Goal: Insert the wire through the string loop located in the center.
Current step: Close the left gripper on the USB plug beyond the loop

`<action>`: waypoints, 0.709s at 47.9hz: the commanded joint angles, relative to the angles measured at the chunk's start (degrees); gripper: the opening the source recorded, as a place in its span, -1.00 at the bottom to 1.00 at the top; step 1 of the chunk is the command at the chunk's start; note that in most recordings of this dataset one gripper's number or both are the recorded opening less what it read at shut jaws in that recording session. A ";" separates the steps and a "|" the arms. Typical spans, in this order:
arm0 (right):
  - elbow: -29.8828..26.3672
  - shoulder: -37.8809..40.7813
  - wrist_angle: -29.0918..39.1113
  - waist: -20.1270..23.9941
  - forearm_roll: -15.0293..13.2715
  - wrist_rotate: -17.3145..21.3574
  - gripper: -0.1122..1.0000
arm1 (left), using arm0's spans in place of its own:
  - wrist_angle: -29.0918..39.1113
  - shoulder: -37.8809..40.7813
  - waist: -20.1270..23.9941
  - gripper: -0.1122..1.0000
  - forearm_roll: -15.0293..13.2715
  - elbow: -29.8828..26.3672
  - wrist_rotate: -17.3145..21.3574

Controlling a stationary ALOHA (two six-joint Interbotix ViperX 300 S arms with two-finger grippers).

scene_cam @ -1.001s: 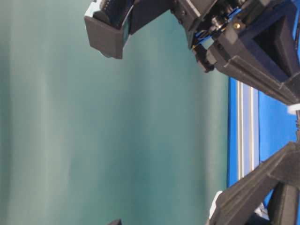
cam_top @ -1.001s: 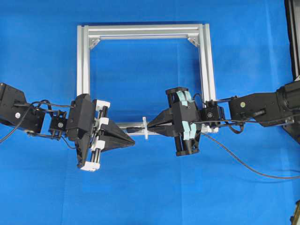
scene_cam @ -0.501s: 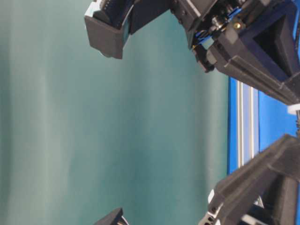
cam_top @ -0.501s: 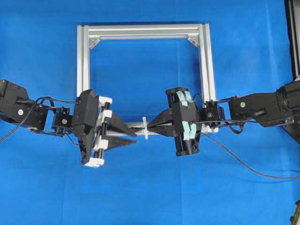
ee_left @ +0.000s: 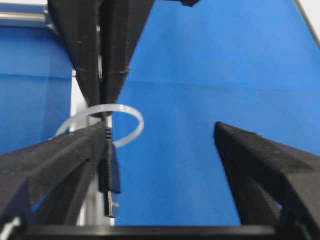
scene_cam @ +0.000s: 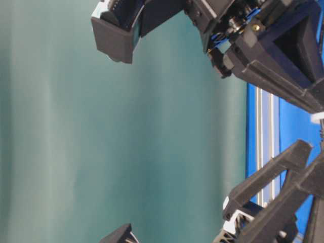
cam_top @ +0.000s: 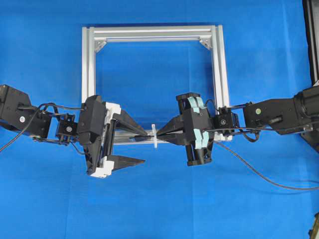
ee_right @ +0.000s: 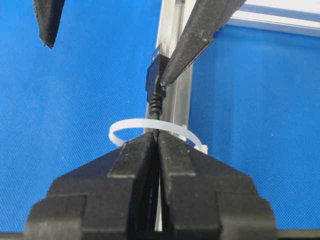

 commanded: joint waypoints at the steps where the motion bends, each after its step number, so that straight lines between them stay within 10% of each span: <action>1: -0.70 -0.79 -0.70 0.18 -0.09 -0.09 -0.84 | 0.09 -0.88 -0.09 0.86 0.09 -1.05 0.00; 34: -0.70 -0.88 -0.70 0.44 -0.09 -0.09 -0.84 | 0.79 3.16 0.00 0.86 0.09 -1.23 -0.26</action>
